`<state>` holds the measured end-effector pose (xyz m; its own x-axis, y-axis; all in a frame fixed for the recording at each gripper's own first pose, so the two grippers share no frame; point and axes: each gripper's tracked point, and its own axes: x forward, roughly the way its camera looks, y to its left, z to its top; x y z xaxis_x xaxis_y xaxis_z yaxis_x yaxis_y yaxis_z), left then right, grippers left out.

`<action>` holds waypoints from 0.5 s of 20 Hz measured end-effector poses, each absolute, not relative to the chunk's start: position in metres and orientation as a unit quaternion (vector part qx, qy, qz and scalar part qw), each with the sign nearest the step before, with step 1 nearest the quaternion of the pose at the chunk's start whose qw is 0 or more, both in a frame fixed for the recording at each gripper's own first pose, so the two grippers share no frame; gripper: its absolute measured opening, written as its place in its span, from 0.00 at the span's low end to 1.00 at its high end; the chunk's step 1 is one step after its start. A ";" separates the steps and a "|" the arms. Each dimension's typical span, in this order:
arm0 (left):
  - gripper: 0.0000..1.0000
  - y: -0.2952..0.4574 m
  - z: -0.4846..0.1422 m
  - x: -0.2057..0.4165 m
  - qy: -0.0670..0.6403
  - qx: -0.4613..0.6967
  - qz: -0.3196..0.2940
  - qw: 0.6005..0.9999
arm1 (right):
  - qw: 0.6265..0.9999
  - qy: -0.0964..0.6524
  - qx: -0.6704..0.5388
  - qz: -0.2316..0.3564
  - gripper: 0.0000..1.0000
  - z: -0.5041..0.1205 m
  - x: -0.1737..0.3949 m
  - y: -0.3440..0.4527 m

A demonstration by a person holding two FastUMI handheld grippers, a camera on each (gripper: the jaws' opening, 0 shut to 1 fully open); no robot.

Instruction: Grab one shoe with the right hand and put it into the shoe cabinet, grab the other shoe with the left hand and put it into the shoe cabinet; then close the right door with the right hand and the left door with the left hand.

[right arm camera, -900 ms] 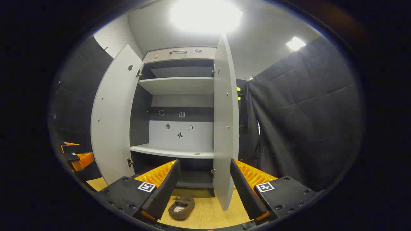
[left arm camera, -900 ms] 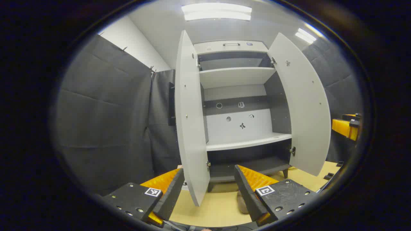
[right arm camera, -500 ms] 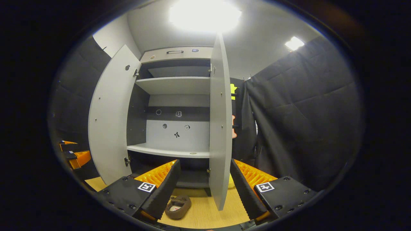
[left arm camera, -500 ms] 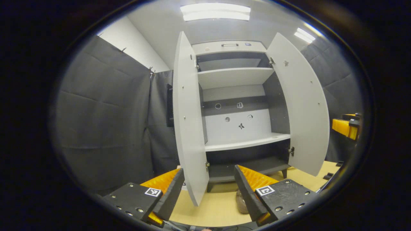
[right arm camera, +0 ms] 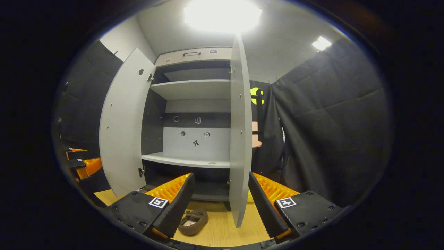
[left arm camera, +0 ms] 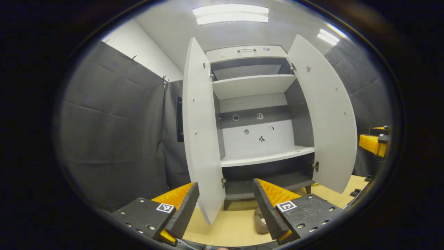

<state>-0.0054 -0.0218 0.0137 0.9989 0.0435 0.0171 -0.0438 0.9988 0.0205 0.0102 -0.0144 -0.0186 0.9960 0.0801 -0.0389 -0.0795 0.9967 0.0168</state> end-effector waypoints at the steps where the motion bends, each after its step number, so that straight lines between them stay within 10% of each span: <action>1: 0.90 -0.024 0.014 -0.006 -0.008 0.012 0.028 1.000 | 0.998 0.024 0.012 0.052 0.98 -0.022 0.011 -0.011; 10: 0.90 -0.023 0.012 -0.011 -0.013 0.025 0.061 0.998 | 0.984 0.092 -0.008 0.151 0.97 -0.077 0.034 0.048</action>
